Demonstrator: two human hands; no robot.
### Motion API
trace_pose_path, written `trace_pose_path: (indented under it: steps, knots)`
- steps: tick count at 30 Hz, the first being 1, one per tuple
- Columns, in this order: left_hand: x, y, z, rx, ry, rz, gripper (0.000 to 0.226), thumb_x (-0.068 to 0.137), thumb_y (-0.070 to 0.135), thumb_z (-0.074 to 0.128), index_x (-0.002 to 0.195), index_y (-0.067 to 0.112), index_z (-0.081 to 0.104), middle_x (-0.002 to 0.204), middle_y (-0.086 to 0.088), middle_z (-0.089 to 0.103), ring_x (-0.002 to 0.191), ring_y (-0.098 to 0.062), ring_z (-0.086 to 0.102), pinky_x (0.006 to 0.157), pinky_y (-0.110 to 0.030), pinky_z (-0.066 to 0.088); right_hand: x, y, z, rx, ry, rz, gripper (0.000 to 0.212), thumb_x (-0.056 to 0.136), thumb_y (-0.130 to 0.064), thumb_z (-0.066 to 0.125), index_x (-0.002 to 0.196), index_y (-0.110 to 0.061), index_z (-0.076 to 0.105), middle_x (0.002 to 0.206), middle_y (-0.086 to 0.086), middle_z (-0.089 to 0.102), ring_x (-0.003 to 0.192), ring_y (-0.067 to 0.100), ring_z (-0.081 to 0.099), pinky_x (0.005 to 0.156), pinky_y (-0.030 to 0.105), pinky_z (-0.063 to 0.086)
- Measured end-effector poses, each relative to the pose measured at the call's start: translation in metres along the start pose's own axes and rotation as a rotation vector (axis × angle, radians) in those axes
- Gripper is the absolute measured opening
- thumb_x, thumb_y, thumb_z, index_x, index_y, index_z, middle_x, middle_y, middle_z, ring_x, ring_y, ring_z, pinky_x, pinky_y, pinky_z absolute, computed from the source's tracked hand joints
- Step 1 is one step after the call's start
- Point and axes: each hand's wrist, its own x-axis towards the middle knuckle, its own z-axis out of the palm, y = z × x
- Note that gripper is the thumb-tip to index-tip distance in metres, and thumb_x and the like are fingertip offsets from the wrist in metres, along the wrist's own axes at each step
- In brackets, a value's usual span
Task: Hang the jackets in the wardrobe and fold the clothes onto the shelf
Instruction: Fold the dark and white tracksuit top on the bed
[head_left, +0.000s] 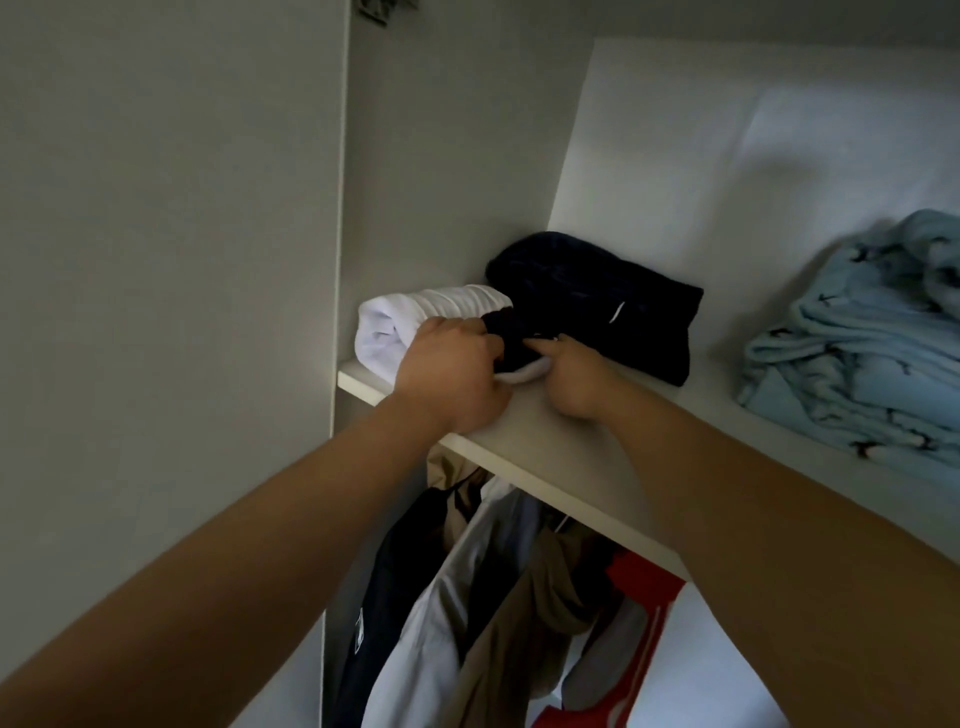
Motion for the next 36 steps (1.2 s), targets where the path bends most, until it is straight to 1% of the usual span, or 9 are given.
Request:
trace_pose_path:
  steps: [3,6,10,13,18,21,27,32,36]
  knots:
    - [-0.004,0.002,-0.014,-0.041,-0.047,0.033,0.036,0.079,0.040,0.064,0.106,0.018,0.071,0.093,0.000,0.063,0.089,-0.020,0.060,0.088,-0.029,0.039,-0.020,0.005,-0.008,0.034,0.061,-0.001,0.054,0.101,-0.004,0.045,0.153,-0.010,0.033,0.155,0.016,0.036,0.141,0.030,0.038,0.114,0.027,0.025]
    - [-0.018,0.013,-0.032,-0.110,0.074,0.090,0.043,0.083,0.031,0.069,0.121,0.010,0.069,0.107,-0.010,0.068,0.098,-0.026,0.062,0.095,-0.033,0.042,-0.044,0.009,-0.020,0.120,0.199,0.018,0.041,0.102,-0.008,0.044,0.143,-0.010,0.052,0.141,0.013,0.055,0.129,0.028,0.051,0.097,0.014,0.032]
    - [-0.039,0.049,-0.049,-0.309,0.288,0.095,0.021,0.086,0.017,0.070,0.105,0.009,0.074,0.095,-0.004,0.073,0.088,-0.019,0.067,0.082,-0.032,0.053,-0.095,0.010,-0.039,0.232,0.349,0.053,0.024,0.100,-0.024,0.056,0.118,-0.025,0.071,0.115,-0.006,0.070,0.108,0.011,0.063,0.085,0.011,0.043]
    - [-0.038,0.093,-0.053,-0.534,0.280,-0.013,0.007,0.086,0.021,0.069,0.080,0.021,0.071,0.067,0.017,0.063,0.065,0.004,0.058,0.066,-0.009,0.043,-0.146,0.018,-0.048,0.276,0.436,0.113,0.013,0.095,-0.031,0.063,0.089,-0.041,0.067,0.081,-0.028,0.061,0.077,-0.013,0.060,0.060,0.000,0.040]
    - [-0.033,0.173,-0.038,-0.760,0.120,0.056,0.010,0.087,0.030,0.069,0.078,0.024,0.070,0.059,0.023,0.057,0.064,0.012,0.055,0.061,-0.001,0.036,-0.241,0.046,-0.065,0.200,0.625,0.358,0.014,0.094,-0.032,0.063,0.098,-0.031,0.075,0.078,-0.023,0.063,0.080,-0.006,0.061,0.066,-0.005,0.036]
    - [-0.043,0.221,-0.032,-0.896,0.043,0.194,0.014,0.086,0.035,0.069,0.072,0.031,0.066,0.067,0.035,0.058,0.066,0.010,0.057,0.063,0.000,0.035,-0.299,0.051,-0.072,0.085,0.724,0.501,0.015,0.092,-0.034,0.063,0.099,-0.030,0.076,0.077,-0.022,0.064,0.082,-0.010,0.057,0.067,-0.007,0.034]
    - [-0.077,0.296,-0.029,-1.166,-0.112,0.639,0.019,0.088,0.034,0.068,0.072,0.026,0.065,0.061,0.011,0.057,0.061,-0.010,0.058,0.057,-0.012,0.038,-0.399,0.024,-0.068,0.010,0.978,0.832,0.015,0.092,-0.037,0.062,0.092,-0.031,0.076,0.086,-0.020,0.073,0.083,-0.005,0.067,0.076,0.015,0.051]
    - [-0.127,0.343,-0.018,-1.367,-0.362,1.006,0.022,0.089,0.037,0.066,0.071,0.024,0.064,0.054,0.011,0.054,0.059,-0.011,0.057,0.054,-0.011,0.037,-0.476,-0.026,-0.024,-0.123,1.178,1.268,0.022,0.094,-0.041,0.058,0.087,-0.029,0.074,0.080,-0.022,0.072,0.078,-0.005,0.067,0.069,0.020,0.052]
    - [-0.202,0.379,-0.031,-1.497,-0.614,1.199,0.027,0.091,0.042,0.064,0.073,0.023,0.066,0.056,0.012,0.058,0.062,-0.010,0.059,0.053,-0.013,0.040,-0.531,-0.091,0.015,-0.199,1.191,1.647,0.028,0.094,-0.050,0.053,0.092,-0.031,0.074,0.082,-0.020,0.073,0.079,0.000,0.068,0.075,0.032,0.058]
